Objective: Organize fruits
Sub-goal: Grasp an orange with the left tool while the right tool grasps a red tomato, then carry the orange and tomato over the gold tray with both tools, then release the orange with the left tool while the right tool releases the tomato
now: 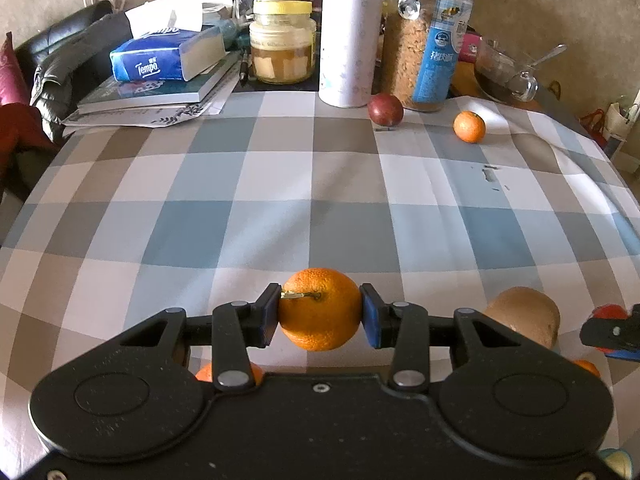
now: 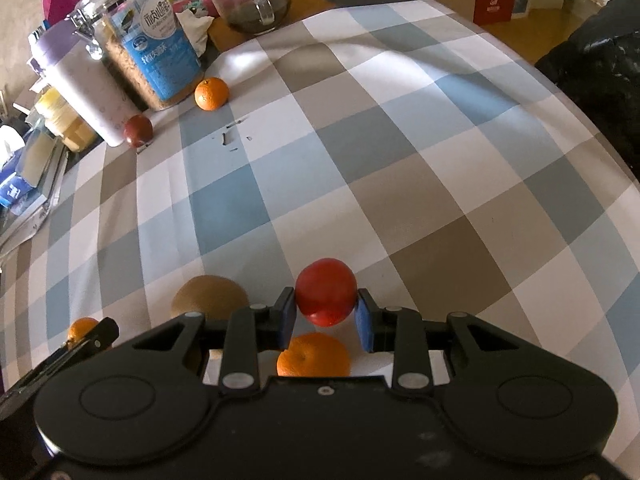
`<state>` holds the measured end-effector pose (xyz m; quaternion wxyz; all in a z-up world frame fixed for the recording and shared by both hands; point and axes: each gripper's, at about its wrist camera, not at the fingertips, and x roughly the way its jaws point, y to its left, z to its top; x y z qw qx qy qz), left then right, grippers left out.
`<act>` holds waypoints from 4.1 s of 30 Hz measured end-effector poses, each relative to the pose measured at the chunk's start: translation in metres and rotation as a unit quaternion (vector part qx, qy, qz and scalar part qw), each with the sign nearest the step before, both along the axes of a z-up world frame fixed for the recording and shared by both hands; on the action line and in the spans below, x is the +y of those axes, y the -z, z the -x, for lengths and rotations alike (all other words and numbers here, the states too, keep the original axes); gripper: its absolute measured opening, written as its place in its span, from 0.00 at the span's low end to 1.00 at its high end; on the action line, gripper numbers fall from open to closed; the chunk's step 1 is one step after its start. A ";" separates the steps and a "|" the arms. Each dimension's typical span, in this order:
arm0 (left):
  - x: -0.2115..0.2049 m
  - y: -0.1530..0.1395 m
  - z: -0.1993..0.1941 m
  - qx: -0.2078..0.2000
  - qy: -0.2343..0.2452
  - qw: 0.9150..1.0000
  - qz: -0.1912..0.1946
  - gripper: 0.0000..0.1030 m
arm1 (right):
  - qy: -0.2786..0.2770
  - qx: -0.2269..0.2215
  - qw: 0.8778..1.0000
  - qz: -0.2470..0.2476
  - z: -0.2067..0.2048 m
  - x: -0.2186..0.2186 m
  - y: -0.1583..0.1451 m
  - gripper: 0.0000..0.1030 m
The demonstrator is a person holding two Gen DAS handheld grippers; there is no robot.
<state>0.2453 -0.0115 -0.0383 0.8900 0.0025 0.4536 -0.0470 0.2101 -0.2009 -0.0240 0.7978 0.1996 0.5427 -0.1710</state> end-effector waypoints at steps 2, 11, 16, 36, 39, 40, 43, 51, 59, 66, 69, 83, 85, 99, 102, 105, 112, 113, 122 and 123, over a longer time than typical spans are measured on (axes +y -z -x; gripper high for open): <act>0.001 -0.001 0.001 -0.004 0.000 1.000 0.002 0.48 | -0.004 -0.004 1.000 0.000 0.002 0.001 -0.003 0.32; -0.004 -0.015 0.008 -0.043 0.005 0.999 -0.008 0.48 | -0.035 -0.011 0.999 -0.018 0.013 0.013 -0.016 0.32; -0.007 -0.035 0.022 -0.044 0.006 0.999 -0.009 0.48 | -0.048 -0.018 0.998 -0.031 0.021 0.016 -0.026 0.32; -0.037 -0.089 0.124 0.009 0.060 0.998 0.023 0.48 | -0.066 -0.067 0.995 -0.031 0.073 0.003 -0.051 0.32; -0.042 -0.087 0.144 0.013 0.060 0.998 0.011 0.48 | -0.072 -0.067 0.994 -0.037 0.081 0.002 -0.051 0.32; -0.043 -0.087 0.149 0.015 0.060 0.998 0.009 0.48 | -0.074 -0.066 0.994 -0.041 0.084 0.002 -0.051 0.32; -0.043 -0.085 0.165 0.028 0.060 0.998 0.020 0.48 | -0.081 -0.066 0.993 -0.047 0.092 0.002 -0.051 0.32; -0.037 -0.082 0.194 0.034 0.034 0.999 0.022 0.48 | -0.100 -0.073 0.991 -0.053 0.112 0.005 -0.054 0.32; -0.037 -0.075 0.212 0.046 0.025 0.998 0.019 0.48 | -0.117 -0.073 0.989 -0.048 0.129 0.006 -0.055 0.32; -0.031 -0.068 0.218 0.054 0.017 0.998 0.023 0.48 | -0.131 -0.069 0.987 -0.055 0.142 0.004 -0.056 0.32; -0.025 -0.064 0.218 0.060 0.013 0.998 0.026 0.48 | -0.131 -0.073 0.987 -0.061 0.152 0.003 -0.058 0.32; 0.035 -0.065 0.195 0.065 -0.047 0.995 0.057 0.48 | -0.129 -0.055 0.988 -0.070 0.185 -0.001 -0.057 0.32; 0.038 -0.063 0.193 0.068 -0.049 0.995 0.055 0.48 | -0.137 -0.049 0.987 -0.070 0.187 0.001 -0.057 0.32; 0.015 -0.042 0.178 0.103 -0.016 0.993 0.051 0.48 | -0.126 0.014 0.984 -0.129 0.194 -0.016 -0.041 0.32; 0.012 -0.041 0.178 0.102 -0.017 0.994 0.043 0.48 | -0.125 0.022 0.983 -0.134 0.195 -0.016 -0.038 0.32; 0.010 -0.041 0.178 0.101 -0.020 0.994 0.037 0.48 | -0.126 0.025 0.983 -0.130 0.196 -0.016 -0.038 0.32; 0.010 -0.044 0.181 0.097 -0.017 0.995 0.033 0.49 | -0.138 0.022 0.981 -0.134 0.196 -0.015 -0.040 0.32; 0.010 -0.044 0.181 0.096 -0.018 0.995 0.033 0.49 | -0.140 0.021 0.981 -0.135 0.196 -0.014 -0.040 0.33; 0.008 -0.044 0.184 0.093 -0.017 0.995 0.028 0.49 | -0.158 0.018 0.976 -0.152 0.199 -0.011 -0.040 0.34; 0.008 -0.044 0.185 0.093 -0.017 0.995 0.028 0.49 | -0.161 0.018 0.975 -0.152 0.199 -0.010 -0.040 0.34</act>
